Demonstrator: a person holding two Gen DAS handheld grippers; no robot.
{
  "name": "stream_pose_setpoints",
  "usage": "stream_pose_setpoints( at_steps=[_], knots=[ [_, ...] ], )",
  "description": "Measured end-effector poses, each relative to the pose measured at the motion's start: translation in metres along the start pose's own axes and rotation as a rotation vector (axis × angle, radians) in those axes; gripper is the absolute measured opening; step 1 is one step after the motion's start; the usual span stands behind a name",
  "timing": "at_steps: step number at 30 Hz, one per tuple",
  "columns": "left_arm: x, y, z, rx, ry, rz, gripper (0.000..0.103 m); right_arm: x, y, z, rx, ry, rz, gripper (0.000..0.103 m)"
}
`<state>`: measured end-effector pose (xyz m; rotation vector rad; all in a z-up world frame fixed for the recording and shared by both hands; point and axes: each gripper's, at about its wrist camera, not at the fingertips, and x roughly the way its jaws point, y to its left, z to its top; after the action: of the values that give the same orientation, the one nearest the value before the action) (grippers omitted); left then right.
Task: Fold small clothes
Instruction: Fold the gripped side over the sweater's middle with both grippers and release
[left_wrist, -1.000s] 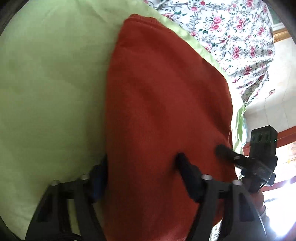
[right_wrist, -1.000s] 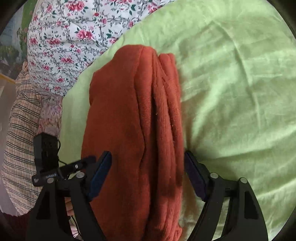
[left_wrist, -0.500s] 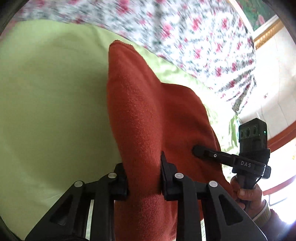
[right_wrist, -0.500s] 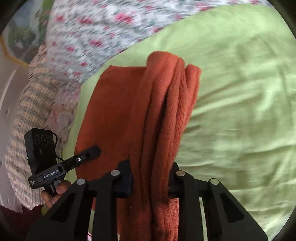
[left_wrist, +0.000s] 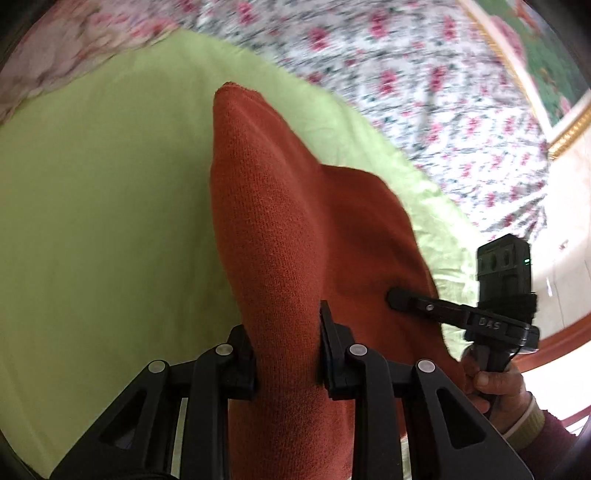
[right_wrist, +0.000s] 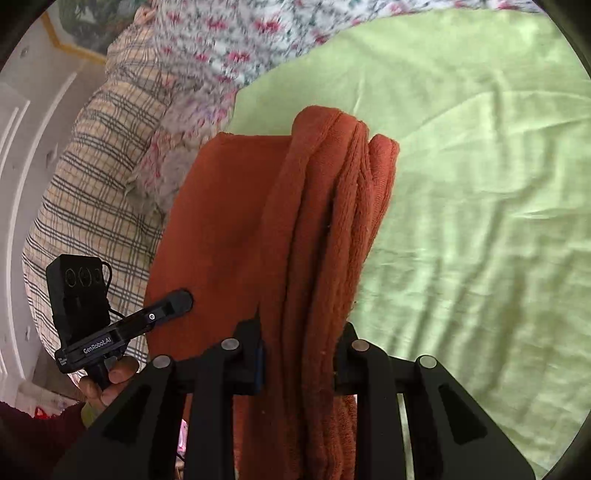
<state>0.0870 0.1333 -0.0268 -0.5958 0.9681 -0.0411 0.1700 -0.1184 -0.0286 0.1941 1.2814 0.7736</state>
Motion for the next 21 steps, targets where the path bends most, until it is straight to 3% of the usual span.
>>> stream_pose_setpoints(
  at_steps=[3,7,9,14,19,20,21],
  knots=[
    [0.015,0.02,-0.007,-0.056,0.06,0.045,0.034,0.023,0.0,-0.003,-0.008,0.051,-0.063,0.031],
    [0.001,0.036,-0.011,-0.095,0.033,0.027,0.045,0.02,-0.004,-0.006,0.026,0.049,-0.131,0.044],
    [-0.007,0.038,-0.009,-0.085,0.014,0.047,0.052,0.004,-0.004,-0.006,0.029,0.014,-0.173,0.047],
    [-0.017,0.04,-0.005,-0.089,-0.003,0.059,0.052,-0.035,0.014,0.005,-0.012,-0.126,-0.229,0.047],
    [-0.014,0.041,-0.006,-0.078,0.02,0.091,0.052,-0.01,0.023,0.02,-0.023,-0.064,-0.216,0.04],
    [-0.011,0.038,-0.004,-0.079,0.024,0.094,0.052,0.002,0.018,0.021,-0.009,-0.036,-0.226,0.034],
    [-0.011,0.037,-0.004,-0.079,0.029,0.097,0.052,0.01,0.014,0.021,0.006,-0.016,-0.233,0.021]
  ],
)
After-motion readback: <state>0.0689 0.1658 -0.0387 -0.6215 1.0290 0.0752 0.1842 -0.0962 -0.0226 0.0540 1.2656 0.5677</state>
